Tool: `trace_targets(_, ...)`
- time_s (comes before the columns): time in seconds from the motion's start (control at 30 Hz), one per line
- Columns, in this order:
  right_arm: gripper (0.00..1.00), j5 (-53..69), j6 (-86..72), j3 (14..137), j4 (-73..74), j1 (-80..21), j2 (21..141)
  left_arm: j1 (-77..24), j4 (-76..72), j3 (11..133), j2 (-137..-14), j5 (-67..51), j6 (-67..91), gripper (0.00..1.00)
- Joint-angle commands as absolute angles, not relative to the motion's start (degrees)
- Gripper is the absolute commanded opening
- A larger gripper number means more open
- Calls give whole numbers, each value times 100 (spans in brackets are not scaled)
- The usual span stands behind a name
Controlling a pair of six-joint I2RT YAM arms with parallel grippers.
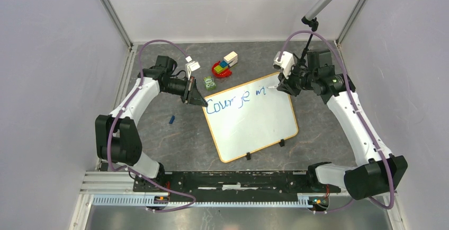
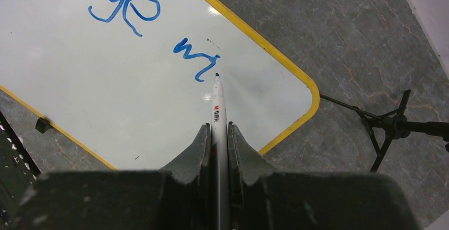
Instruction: Write a sentence on the whiteboard
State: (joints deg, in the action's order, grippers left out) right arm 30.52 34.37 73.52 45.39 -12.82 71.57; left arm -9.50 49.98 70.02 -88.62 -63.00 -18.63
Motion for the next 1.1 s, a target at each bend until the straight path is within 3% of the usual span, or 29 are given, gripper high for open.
trace_targets(0.0,0,3121,3476,7252,4316,-1271,7031,-1003,4940,7075,-8868,-6168,-1984,2)
trace_targets(1.07,0,2945,3380,6656,4121,-1266,7071,-1002,4941,7084,-8909,-6135,-1986,2)
